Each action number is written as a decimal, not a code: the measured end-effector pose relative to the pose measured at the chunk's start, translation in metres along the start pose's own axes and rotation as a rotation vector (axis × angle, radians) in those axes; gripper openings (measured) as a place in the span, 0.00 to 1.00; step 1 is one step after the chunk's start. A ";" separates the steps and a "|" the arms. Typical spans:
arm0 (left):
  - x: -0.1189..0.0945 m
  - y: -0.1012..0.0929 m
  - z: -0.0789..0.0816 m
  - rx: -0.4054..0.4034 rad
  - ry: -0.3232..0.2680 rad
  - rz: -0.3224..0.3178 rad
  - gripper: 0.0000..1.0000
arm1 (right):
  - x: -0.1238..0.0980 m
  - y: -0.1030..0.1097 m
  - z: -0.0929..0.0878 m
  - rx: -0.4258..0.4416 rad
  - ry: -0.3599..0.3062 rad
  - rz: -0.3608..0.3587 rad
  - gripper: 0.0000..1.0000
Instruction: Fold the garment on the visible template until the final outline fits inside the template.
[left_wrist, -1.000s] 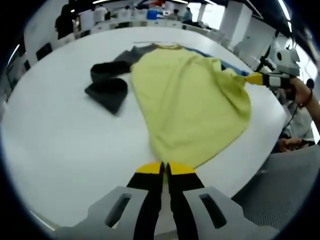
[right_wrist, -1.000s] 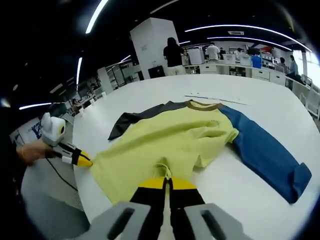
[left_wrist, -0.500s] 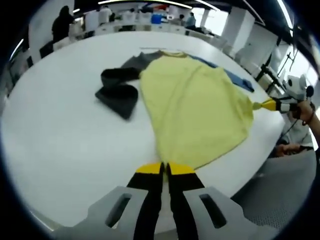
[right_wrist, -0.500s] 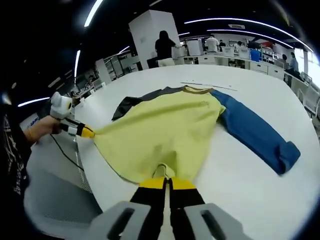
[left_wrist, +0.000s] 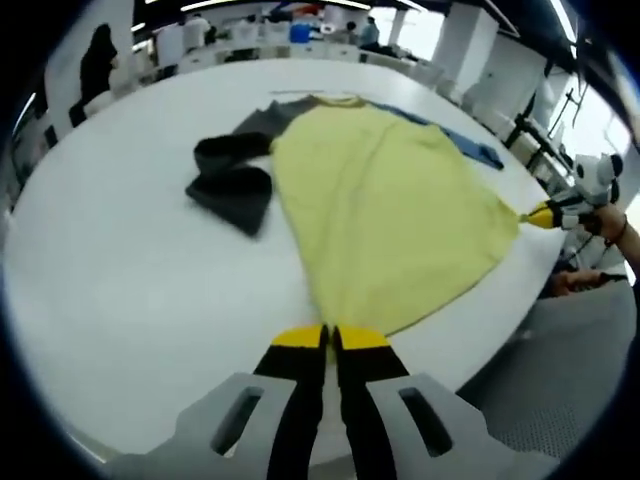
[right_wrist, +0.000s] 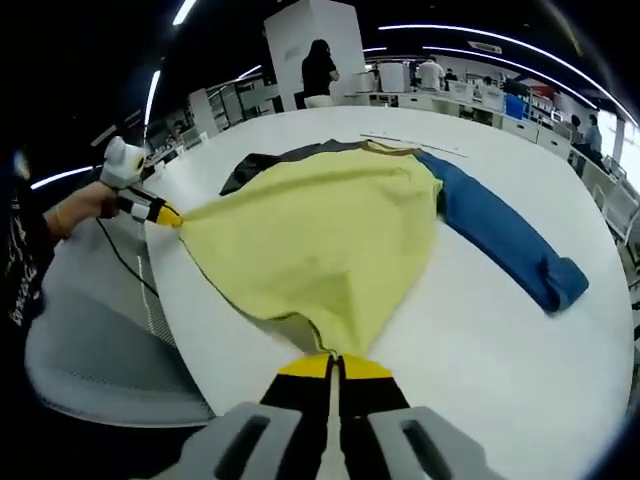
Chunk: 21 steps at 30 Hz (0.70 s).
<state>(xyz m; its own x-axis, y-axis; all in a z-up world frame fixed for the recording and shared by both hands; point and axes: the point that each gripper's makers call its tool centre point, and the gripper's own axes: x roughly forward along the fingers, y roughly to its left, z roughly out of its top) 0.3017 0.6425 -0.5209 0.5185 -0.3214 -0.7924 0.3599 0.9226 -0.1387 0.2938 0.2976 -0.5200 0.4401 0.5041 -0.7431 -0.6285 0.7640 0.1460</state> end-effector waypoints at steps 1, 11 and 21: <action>0.000 0.001 -0.001 0.002 0.001 0.001 0.01 | 0.000 0.000 -0.002 -0.008 0.000 0.000 0.00; 0.004 0.002 -0.010 -0.006 0.024 -0.004 0.01 | -0.002 -0.004 -0.020 -0.058 0.061 -0.023 0.00; 0.004 0.003 -0.014 -0.008 0.040 0.007 0.12 | -0.005 -0.002 -0.024 -0.023 0.096 -0.025 0.02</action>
<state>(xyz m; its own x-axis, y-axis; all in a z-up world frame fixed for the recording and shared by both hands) 0.2943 0.6465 -0.5329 0.4892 -0.3063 -0.8166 0.3502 0.9265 -0.1378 0.2778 0.2835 -0.5323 0.3929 0.4431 -0.8058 -0.6335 0.7656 0.1121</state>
